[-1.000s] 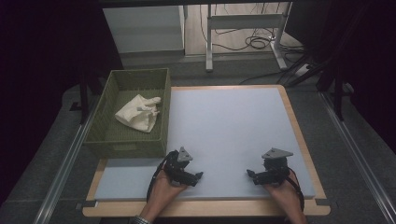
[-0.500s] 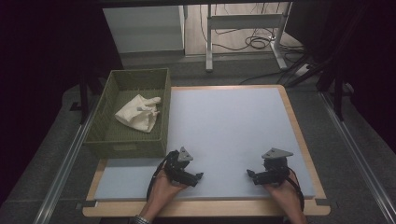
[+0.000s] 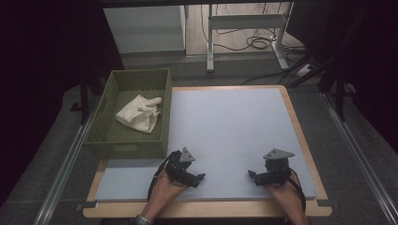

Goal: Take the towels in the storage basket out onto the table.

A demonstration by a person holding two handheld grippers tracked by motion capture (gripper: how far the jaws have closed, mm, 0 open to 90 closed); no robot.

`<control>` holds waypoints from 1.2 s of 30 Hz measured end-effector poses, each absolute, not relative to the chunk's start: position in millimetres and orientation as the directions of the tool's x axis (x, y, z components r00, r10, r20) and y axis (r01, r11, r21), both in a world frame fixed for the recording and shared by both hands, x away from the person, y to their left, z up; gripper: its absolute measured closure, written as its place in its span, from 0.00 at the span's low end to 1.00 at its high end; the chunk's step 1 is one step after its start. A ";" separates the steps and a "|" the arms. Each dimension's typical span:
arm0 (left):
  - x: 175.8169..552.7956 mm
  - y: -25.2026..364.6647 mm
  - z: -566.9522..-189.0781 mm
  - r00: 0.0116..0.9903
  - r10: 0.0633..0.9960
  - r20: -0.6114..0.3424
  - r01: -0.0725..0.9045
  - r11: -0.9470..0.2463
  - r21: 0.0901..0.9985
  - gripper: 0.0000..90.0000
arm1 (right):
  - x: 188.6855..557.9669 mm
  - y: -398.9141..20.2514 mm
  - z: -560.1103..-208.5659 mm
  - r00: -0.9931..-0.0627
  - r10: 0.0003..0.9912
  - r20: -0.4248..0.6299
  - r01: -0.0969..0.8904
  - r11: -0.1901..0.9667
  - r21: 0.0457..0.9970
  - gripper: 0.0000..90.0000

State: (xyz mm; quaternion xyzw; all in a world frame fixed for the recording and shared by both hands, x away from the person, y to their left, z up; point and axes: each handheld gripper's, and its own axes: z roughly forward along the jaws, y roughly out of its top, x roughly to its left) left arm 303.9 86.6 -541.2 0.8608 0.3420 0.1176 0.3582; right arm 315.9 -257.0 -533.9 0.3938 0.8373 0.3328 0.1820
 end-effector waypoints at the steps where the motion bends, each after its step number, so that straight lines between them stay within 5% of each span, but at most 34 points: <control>1: 304.7 86.1 -538.5 0.741 0.670 -0.050 0.504 -0.505 0.701 0.04 | 315.9 -257.0 -533.9 -0.624 0.780 -0.043 0.538 0.468 0.701 0.01; 36: 334.3 53.5 -492.8 0.798 0.596 -0.091 0.478 -0.534 0.697 0.03 | 315.9 -257.1 -534.0 -0.623 0.781 -0.042 0.538 0.467 0.702 0.01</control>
